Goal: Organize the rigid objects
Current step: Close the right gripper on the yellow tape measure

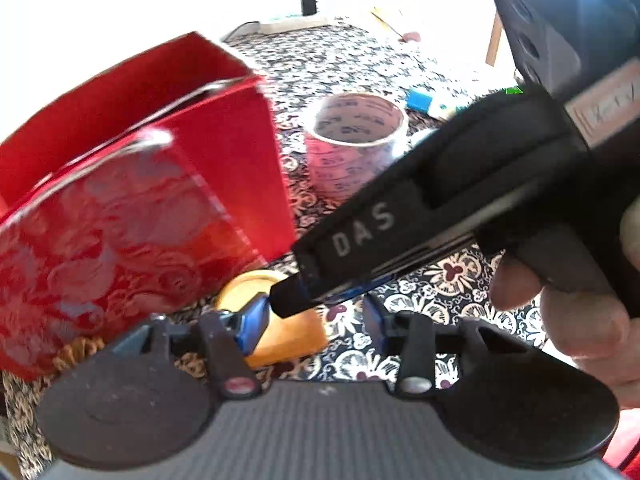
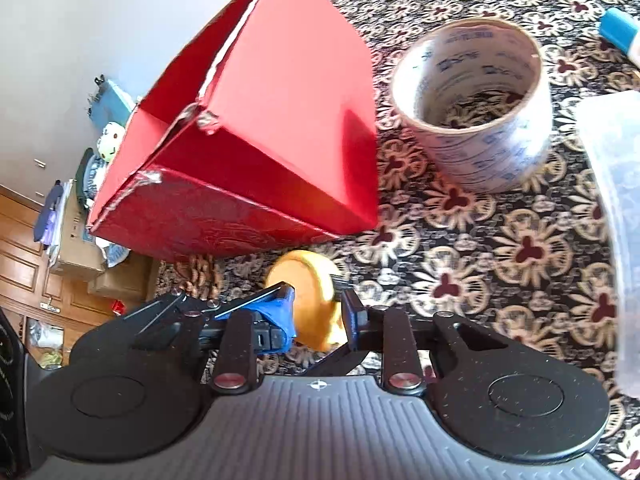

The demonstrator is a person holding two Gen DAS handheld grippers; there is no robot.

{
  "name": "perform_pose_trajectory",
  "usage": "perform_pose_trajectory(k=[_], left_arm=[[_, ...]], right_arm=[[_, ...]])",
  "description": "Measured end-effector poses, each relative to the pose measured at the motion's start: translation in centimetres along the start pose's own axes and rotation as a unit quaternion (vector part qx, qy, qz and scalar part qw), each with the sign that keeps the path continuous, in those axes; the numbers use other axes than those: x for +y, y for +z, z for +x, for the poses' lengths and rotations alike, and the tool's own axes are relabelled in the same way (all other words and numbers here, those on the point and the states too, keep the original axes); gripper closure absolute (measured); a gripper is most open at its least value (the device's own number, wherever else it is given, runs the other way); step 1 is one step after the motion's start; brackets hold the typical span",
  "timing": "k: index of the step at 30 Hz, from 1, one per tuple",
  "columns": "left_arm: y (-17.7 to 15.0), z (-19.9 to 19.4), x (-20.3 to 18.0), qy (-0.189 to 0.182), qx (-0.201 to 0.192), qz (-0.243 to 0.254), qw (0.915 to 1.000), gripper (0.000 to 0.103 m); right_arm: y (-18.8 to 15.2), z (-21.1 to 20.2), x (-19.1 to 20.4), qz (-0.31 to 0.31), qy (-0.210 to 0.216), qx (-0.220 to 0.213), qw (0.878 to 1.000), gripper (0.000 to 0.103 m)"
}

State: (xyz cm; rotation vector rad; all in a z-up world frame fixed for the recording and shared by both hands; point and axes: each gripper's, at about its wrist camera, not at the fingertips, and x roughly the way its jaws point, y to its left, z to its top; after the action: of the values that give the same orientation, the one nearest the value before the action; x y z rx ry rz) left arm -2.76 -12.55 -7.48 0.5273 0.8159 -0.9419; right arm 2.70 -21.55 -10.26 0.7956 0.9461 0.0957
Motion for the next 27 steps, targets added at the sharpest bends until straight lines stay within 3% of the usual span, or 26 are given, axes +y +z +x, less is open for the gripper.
perform_pose_trajectory(k=[1, 6, 10, 20, 27], left_arm=[[0.1, 0.2, -0.4, 0.000, -0.003, 0.001, 1.0000, 0.057], [-0.5, -1.0, 0.3, 0.011, -0.023, -0.016, 0.9996, 0.021], [-0.9, -1.0, 2.2, 0.038, -0.022, -0.038, 0.9983, 0.010], [-2.1, 1.9, 4.7, 0.021, 0.026, -0.089, 0.9954, 0.010], [-2.6, 2.1, 5.0, 0.019, 0.025, -0.108, 0.9937, 0.037]], right_arm=[[-0.2, -0.2, -0.4, 0.001, -0.004, -0.005, 1.000, 0.095], [-1.1, -1.7, -2.0, 0.009, 0.010, -0.019, 1.000, 0.089], [-0.9, -2.8, -3.2, 0.004, 0.019, -0.022, 1.000, 0.088], [0.0, -0.6, -1.7, -0.035, 0.007, 0.010, 0.999, 0.087], [-0.3, 0.2, -0.5, -0.051, 0.004, 0.011, 0.999, 0.085]])
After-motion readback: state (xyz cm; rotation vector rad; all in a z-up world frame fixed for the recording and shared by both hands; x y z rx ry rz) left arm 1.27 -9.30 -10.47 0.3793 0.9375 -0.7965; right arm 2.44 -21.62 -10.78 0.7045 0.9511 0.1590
